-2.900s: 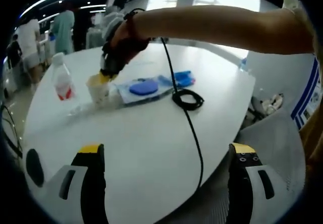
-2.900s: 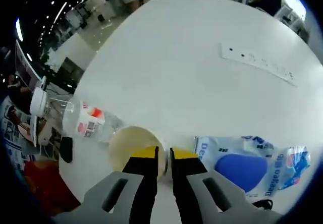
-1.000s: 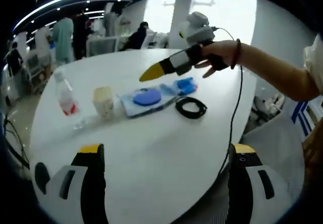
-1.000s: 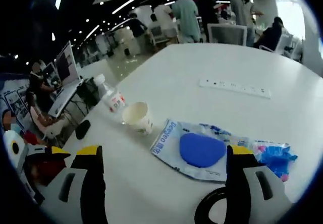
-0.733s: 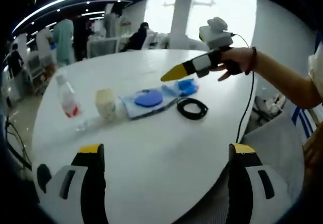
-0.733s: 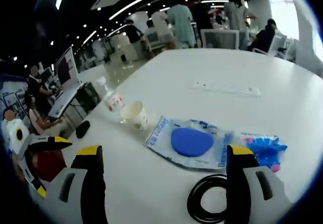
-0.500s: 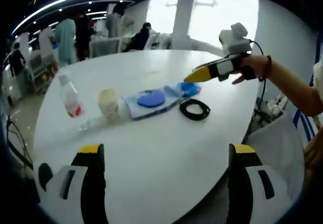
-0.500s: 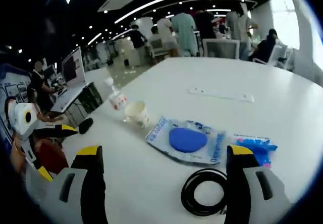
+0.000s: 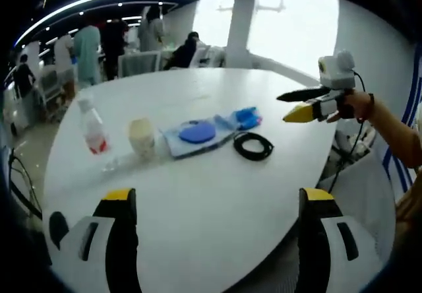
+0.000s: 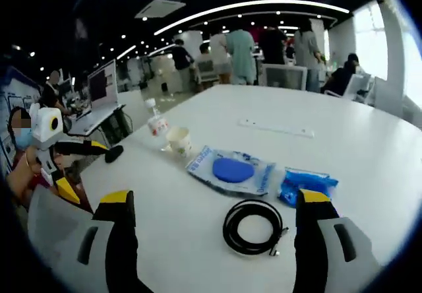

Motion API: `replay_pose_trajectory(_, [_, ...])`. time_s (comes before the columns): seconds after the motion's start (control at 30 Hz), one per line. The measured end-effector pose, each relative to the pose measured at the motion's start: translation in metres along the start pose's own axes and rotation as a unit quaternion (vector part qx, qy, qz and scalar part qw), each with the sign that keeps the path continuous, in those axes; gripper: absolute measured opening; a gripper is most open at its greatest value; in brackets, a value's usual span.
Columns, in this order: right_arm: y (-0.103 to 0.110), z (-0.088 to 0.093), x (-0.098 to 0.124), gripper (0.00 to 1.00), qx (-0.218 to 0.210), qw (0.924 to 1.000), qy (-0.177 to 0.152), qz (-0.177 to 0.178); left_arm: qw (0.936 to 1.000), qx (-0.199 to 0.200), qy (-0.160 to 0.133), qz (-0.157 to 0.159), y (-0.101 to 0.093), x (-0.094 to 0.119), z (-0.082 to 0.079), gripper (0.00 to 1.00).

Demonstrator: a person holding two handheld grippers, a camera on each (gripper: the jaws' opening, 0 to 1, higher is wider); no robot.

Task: Arrange the tabletop items into an orderly group along one side of the table until the central work area is clear of visible clutter.

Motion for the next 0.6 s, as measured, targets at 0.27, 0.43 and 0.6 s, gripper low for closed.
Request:
replay_pose_trajectory(0.27, [-0.006,0.024,0.022,0.99,-0.007,0.9998,-0.002,0.018,0.9998,0.01,-0.011,-0.01,0.002,0.001,-0.002,0.99])
replay_pose_trajectory(0.43, [-0.011,0.039,0.031,0.99,-0.017,0.9995,0.003,0.028,0.9997,0.013,-0.009,-0.018,0.003,0.002,0.001,0.99])
replay_pose_trajectory(0.6, [-0.014,0.049,0.035,0.99,-0.014,0.9993,-0.006,0.033,0.9996,0.011,-0.008,-0.023,0.002,0.002,0.003,0.99])
Point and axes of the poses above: the point that each gripper's makers call its tool centre point, and the gripper's own axes: x roughly backward along the fingers, y roughly to its left, z roughly out of its underside, the point moved 5 cm from there along x, roughly backward along the fingers, and after that the axes turned 1 degree about -y, right-handed, at the moved point
